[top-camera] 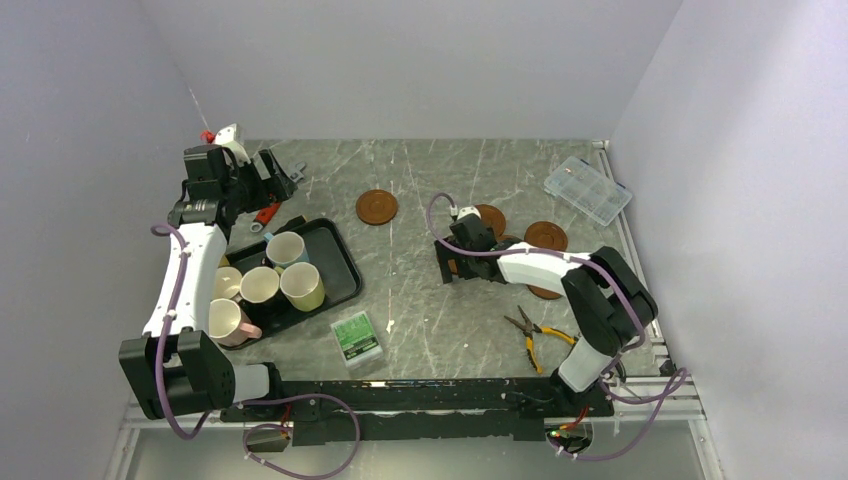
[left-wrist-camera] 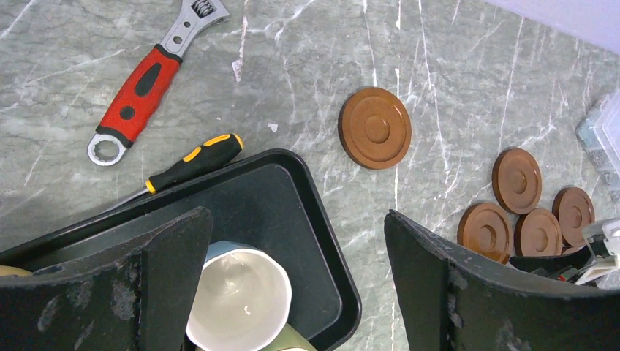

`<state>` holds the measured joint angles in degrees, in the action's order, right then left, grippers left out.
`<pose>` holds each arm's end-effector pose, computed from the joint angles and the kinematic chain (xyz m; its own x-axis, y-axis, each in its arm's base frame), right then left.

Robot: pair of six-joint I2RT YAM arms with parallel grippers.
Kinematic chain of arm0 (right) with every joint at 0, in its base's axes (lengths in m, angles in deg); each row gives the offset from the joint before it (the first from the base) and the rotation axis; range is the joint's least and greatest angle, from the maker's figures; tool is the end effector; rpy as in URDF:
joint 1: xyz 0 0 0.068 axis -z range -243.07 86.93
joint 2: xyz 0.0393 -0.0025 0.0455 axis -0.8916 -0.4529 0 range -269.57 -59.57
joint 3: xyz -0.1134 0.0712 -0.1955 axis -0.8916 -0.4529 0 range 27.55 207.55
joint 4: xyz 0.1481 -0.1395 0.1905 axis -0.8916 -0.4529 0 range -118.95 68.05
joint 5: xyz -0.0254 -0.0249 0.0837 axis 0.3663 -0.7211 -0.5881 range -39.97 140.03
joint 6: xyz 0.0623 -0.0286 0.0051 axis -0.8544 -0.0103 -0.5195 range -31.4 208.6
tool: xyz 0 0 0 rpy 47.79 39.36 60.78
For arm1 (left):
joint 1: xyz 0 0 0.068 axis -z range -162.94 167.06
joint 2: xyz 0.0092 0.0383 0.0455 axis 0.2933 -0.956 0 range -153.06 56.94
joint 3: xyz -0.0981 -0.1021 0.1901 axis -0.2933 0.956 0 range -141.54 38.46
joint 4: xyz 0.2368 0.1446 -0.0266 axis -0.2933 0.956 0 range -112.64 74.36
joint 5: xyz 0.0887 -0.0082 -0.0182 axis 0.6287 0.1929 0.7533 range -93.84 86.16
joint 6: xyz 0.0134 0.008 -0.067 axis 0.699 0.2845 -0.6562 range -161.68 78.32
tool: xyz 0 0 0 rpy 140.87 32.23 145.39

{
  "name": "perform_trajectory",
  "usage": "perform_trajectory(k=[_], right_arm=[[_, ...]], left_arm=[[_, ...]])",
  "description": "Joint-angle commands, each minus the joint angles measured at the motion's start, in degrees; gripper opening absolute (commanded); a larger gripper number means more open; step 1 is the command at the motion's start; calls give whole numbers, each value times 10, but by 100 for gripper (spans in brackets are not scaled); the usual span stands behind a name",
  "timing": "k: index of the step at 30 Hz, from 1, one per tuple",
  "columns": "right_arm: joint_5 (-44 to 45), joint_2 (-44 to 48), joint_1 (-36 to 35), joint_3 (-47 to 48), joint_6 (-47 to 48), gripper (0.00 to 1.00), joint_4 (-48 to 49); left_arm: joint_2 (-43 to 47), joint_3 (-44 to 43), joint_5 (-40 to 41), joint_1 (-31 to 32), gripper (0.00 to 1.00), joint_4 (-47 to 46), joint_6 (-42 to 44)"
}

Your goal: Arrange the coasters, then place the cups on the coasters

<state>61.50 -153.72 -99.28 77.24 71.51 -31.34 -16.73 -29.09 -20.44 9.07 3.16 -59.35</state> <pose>0.2827 0.1933 0.0944 -0.7650 -0.2033 -0.6111 -0.2716 0.9622 0.0198 0.3316 0.0305 0.2954 -0.5314 -0.3682 -0.7629 -0.0569 0.9141 -0.4015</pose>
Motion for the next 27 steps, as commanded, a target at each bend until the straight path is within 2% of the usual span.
perform_trajectory(k=[1, 12, 27], right_arm=[[-1, -16, 1, 7, -12, 100, 32], [-16, -73, 12, 34, 8, 98, 66], [0, -237, 12, 232, 34, 95, 35]], left_arm=[[1, -12, 5, 4, 94, -13, 5], [-2, -14, 3, 4, 94, -11, 1], [-8, -16, 3, 4, 94, -9, 2]])
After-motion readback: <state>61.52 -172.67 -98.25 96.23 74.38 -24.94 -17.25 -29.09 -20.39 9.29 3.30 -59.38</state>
